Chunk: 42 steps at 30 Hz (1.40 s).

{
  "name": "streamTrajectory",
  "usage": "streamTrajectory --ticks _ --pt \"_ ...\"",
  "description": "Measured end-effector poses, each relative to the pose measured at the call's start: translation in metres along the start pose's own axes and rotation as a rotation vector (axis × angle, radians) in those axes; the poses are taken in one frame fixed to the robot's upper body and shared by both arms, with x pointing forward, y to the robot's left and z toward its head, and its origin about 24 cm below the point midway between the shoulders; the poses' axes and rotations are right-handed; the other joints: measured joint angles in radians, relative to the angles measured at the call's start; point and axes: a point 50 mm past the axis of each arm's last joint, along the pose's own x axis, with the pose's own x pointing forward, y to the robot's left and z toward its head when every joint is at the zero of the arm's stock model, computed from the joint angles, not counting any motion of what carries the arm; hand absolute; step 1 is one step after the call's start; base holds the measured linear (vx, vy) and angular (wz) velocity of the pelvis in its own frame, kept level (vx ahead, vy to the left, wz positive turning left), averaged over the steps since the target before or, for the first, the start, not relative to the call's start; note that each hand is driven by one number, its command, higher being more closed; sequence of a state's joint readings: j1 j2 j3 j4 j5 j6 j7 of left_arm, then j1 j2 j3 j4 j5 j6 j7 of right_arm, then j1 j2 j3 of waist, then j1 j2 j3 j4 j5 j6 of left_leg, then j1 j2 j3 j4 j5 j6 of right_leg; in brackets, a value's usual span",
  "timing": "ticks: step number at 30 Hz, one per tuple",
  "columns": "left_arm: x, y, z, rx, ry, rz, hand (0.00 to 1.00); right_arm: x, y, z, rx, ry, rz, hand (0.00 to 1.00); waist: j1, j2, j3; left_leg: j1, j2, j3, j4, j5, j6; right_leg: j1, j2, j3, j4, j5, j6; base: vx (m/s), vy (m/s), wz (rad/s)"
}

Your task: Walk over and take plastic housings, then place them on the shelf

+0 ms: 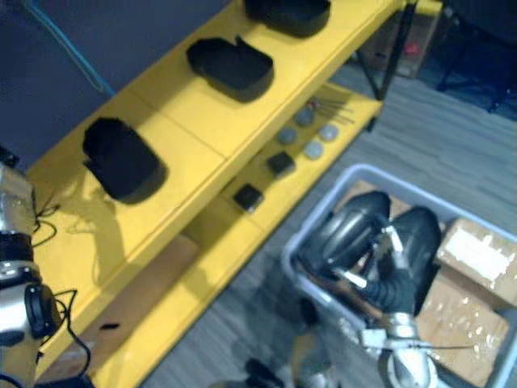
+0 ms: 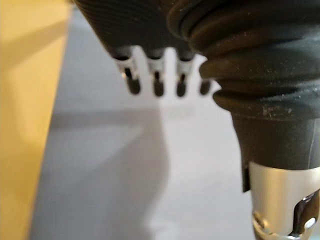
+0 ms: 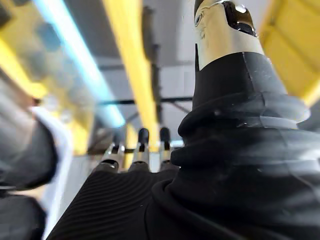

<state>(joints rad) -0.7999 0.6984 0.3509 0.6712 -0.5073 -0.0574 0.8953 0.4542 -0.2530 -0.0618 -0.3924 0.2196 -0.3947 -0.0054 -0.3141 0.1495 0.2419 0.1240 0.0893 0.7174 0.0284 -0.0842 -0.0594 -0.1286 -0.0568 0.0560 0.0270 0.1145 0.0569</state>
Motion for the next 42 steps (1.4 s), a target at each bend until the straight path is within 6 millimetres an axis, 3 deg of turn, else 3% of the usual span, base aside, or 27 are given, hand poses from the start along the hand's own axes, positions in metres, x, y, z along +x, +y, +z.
streamTrajectory --ticks 4,5,6,9,11,13,14,19,24,27,29,33,37,42 --pt "-0.009 0.010 -0.009 -0.066 -0.066 -0.035 0.00 0.017 0.000 0.010 0.045 -0.119 0.033 0.00 0.008 0.008 -0.054 0.018 -0.003 -0.027 -0.025 0.009 -0.003 0.058 -0.003 -0.034 -0.068 0.022 0.003 -0.03 0.000 0.20" --pt "-0.026 0.018 -0.019 -0.098 -0.101 -0.110 0.00 0.027 0.001 0.014 0.065 -0.163 0.037 0.00 0.033 0.010 -0.068 0.019 -0.002 -0.047 -0.026 0.009 -0.003 0.080 -0.006 -0.053 -0.093 0.030 0.003 -0.03 0.006 0.36" --pt "-0.035 0.021 -0.021 -0.106 -0.117 -0.148 0.00 0.032 0.001 0.016 0.069 -0.179 0.038 0.00 0.039 0.009 -0.069 0.019 -0.003 -0.062 -0.026 0.011 -0.002 0.093 -0.009 -0.068 -0.105 0.033 0.005 -0.07 0.018 0.53" --pt "-0.081 0.052 -0.027 -0.068 -0.230 -0.340 0.00 0.048 0.000 0.018 0.081 -0.214 -0.003 0.00 0.114 0.004 -0.080 0.016 -0.003 -0.126 -0.039 0.029 0.000 0.117 -0.016 -0.133 -0.107 0.033 0.004 -0.04 0.010 0.60" --pt "-0.116 0.086 -0.019 -0.011 -0.290 -0.527 0.00 0.057 -0.005 0.012 0.081 -0.176 -0.085 0.00 0.197 -0.016 -0.108 0.015 0.000 -0.197 -0.053 0.047 -0.003 0.142 -0.018 -0.200 -0.107 0.029 -0.001 -0.01 0.009 0.93" --pt "-0.124 0.106 -0.013 0.053 -0.318 -0.603 0.00 0.061 -0.009 0.010 0.054 -0.152 -0.116 0.00 0.245 -0.028 -0.116 0.014 0.000 -0.251 -0.055 0.054 -0.002 0.170 -0.025 -0.255 -0.109 0.022 0.001 0.00 0.012 0.67" --pt "-0.127 0.140 -0.004 0.119 -0.318 -0.769 0.00 0.072 -0.027 -0.007 0.016 -0.058 -0.217 0.00 0.306 -0.117 -0.140 0.000 -0.028 -0.371 -0.070 0.063 0.002 0.221 -0.060 -0.380 -0.117 -0.021 0.011 0.00 0.005 0.34" --pt "-0.128 0.140 -0.005 0.109 -0.313 -0.762 0.00 0.071 -0.027 -0.007 0.017 -0.058 -0.218 0.00 0.302 -0.120 -0.137 -0.001 -0.029 -0.371 -0.069 0.063 0.002 0.220 -0.061 -0.378 -0.108 -0.020 0.011 0.00 0.000 0.00" --pt "-0.139 0.145 -0.022 0.057 -0.226 -0.652 0.00 0.068 -0.024 -0.012 0.102 -0.046 -0.239 0.00 0.306 -0.132 -0.094 -0.001 -0.032 -0.350 -0.056 0.056 0.010 0.214 -0.067 -0.357 -0.108 -0.015 0.017 0.00 0.004 -0.10" --pt "-0.142 0.146 -0.038 0.119 -0.172 -0.594 0.00 0.068 -0.015 -0.015 0.141 -0.035 -0.211 0.00 0.305 -0.134 -0.087 -0.001 -0.036 -0.350 -0.058 0.055 0.012 0.214 -0.071 -0.358 -0.108 -0.015 0.019 -0.01 0.020 -0.04" --pt "-0.144 0.157 -0.063 0.217 -0.088 -0.487 0.00 0.075 0.000 -0.019 0.167 -0.024 -0.146 0.00 0.310 -0.137 -0.085 -0.002 -0.039 -0.351 -0.069 0.055 0.012 0.216 -0.073 -0.362 -0.108 -0.015 0.021 -0.02 0.027 0.04" --pt "-0.149 0.204 -0.109 0.384 0.104 -0.220 0.00 0.099 0.034 -0.020 0.206 -0.032 0.019 0.00 0.344 -0.152 -0.087 0.003 -0.040 -0.390 -0.106 0.081 0.007 0.227 -0.071 -0.415 -0.108 -0.020 0.024 0.04 0.012 0.31" --pt "-0.150 0.241 -0.120 0.461 0.137 -0.109 0.00 0.118 0.056 -0.016 0.215 -0.055 0.139 0.00 0.411 -0.168 -0.086 0.006 -0.034 -0.415 -0.107 0.084 0.004 0.245 -0.066 -0.455 -0.108 -0.021 0.023 0.08 0.004 0.28" --pt "-0.151 0.255 -0.127 0.488 0.142 -0.092 0.00 0.131 0.084 -0.005 0.225 -0.100 0.252 0.00 0.416 -0.170 -0.087 -0.004 -0.046 -0.438 -0.107 0.084 0.005 0.251 -0.079 -0.494 -0.108 -0.021 0.023 0.01 0.033 0.16"
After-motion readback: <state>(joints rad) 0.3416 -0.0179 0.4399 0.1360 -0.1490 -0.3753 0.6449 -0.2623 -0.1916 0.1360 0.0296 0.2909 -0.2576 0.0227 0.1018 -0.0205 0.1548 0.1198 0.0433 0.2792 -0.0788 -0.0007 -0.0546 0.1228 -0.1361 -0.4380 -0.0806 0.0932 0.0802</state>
